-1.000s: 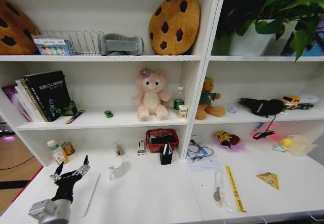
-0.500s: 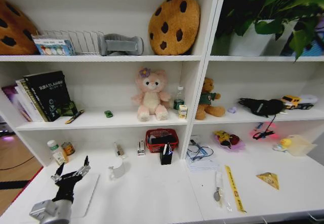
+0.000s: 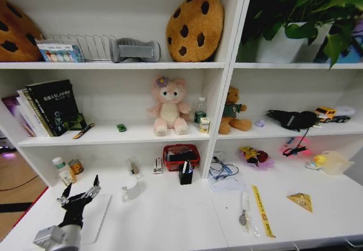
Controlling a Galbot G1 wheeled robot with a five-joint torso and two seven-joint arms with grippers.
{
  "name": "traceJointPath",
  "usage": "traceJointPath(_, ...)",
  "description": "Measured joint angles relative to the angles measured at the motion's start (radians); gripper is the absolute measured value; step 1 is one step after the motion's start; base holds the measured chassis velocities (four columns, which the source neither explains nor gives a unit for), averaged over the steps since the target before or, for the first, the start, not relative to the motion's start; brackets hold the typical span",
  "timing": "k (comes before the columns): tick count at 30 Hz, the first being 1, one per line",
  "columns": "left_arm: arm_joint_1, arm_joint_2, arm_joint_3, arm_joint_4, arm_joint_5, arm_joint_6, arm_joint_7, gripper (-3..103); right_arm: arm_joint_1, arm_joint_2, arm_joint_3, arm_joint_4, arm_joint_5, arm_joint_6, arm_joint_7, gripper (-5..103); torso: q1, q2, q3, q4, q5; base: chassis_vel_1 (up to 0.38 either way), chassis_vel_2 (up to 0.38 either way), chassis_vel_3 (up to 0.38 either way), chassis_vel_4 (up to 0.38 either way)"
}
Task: Organize the objects on the table.
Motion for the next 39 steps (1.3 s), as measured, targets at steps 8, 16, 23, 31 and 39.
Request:
traceJointPath(8, 0.002, 0.003, -0.001, 0.009, -0.016, 0.000, 0.004, 100, -0.149, 0.066, 0.121, 0.391, 0.055, 0.003, 0.046, 100, 0.000, 0.000, 0.000, 0.0005, 0.0001, 0.000, 0.000, 0.000, 0.000)
traceJointPath(16, 0.011, -0.001, -0.002, 0.005, -0.012, 0.014, -0.006, 100, -0.186, 0.104, 0.198, 0.618, 0.107, -0.074, 0.078, 100, 0.000, 0.000, 0.000, 0.0000, 0.0000, 0.000, 0.000, 0.000, 0.000)
traceJointPath(23, 0.012, -0.001, -0.002, -0.010, -0.009, 0.030, -0.012, 100, -0.049, 0.118, 0.352, 0.770, 0.296, -0.269, 0.103, 100, 0.000, 0.000, 0.000, 0.0002, 0.0003, 0.000, 0.000, 0.000, 0.000)
traceJointPath(31, -0.009, -0.010, 0.009, -0.009, -0.008, 0.050, -0.024, 100, 0.165, 0.090, 0.440, 0.759, 0.424, -0.503, 0.156, 100, 0.000, 0.000, 0.000, 0.0004, 0.0004, 0.000, 0.000, 0.000, 0.000)
traceJointPath(39, -0.006, -0.007, 0.002, -0.009, -0.009, 0.055, -0.029, 100, 0.219, 0.059, 0.439, 0.740, 0.444, -0.549, 0.173, 100, 0.000, 0.000, 0.000, 0.0000, 0.0002, 0.000, 0.000, 0.000, 0.000)
